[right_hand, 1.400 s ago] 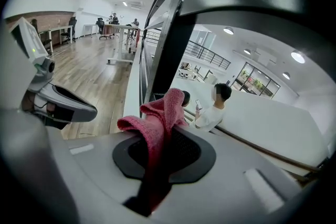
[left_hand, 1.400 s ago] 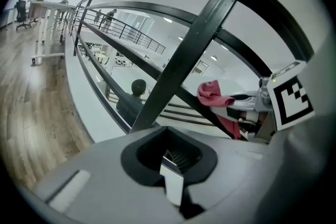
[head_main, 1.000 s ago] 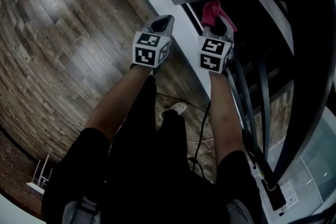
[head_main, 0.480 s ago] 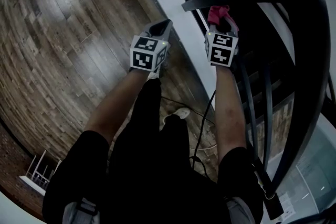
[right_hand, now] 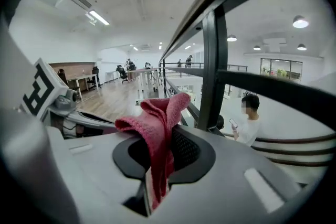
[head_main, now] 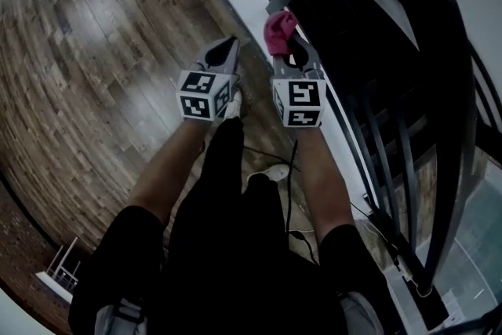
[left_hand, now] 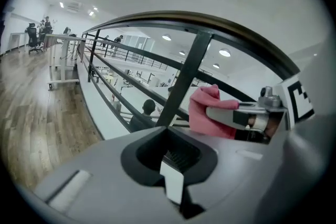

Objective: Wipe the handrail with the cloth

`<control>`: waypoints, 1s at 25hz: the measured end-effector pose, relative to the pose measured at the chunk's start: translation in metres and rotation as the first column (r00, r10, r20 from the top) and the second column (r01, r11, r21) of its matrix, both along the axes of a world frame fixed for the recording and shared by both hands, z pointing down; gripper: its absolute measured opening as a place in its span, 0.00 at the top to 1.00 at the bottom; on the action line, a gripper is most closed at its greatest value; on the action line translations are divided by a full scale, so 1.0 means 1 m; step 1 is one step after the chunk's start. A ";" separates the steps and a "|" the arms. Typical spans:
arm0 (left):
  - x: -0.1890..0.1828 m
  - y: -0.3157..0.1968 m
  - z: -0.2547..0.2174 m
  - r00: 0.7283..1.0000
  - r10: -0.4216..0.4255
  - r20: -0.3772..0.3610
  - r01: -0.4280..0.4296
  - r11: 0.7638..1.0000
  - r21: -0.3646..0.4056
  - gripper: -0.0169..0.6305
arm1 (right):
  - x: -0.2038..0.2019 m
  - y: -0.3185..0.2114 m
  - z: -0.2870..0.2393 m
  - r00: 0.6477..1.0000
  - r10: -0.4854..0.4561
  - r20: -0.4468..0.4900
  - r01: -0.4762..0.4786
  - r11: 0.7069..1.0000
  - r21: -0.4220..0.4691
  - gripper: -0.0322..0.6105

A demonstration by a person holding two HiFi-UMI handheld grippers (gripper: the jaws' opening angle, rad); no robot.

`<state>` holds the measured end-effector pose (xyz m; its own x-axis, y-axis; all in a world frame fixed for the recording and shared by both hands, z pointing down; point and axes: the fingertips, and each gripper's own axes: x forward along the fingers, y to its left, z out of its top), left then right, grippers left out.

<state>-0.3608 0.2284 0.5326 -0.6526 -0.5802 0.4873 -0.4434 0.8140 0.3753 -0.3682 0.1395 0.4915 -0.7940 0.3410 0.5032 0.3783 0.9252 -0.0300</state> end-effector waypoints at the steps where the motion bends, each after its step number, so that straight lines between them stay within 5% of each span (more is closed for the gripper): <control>1: 0.006 -0.003 -0.010 1.000 -0.003 0.020 0.002 1.000 0.014 0.98 | 0.011 0.000 -0.012 1.000 -0.003 0.026 0.003 1.000 -0.008 0.88; 10: 0.099 -0.085 -0.103 0.978 0.122 0.171 -0.142 0.984 0.107 0.98 | 0.166 -0.085 -0.112 0.978 0.106 0.181 -0.106 0.994 -0.010 0.88; 15: 0.152 -0.170 -0.157 0.925 0.291 0.243 -0.332 0.931 0.148 0.98 | 0.250 -0.156 -0.162 0.927 0.287 0.241 -0.293 0.956 -0.012 0.88; 19: 0.204 -0.238 -0.198 0.811 0.478 0.339 -0.543 0.829 0.131 0.98 | 0.300 -0.191 -0.189 0.867 0.415 0.276 -0.427 0.904 -0.019 0.88; 22: 0.238 -0.283 -0.211 0.701 0.618 0.355 -0.693 0.708 0.137 0.98 | 0.329 -0.215 -0.196 0.799 0.530 0.286 -0.553 0.833 0.003 0.88; 25: 0.264 -0.305 -0.222 0.577 0.727 0.372 -0.808 0.573 0.135 0.98 | 0.360 -0.233 -0.201 0.689 0.664 0.292 -0.690 0.724 -0.017 0.88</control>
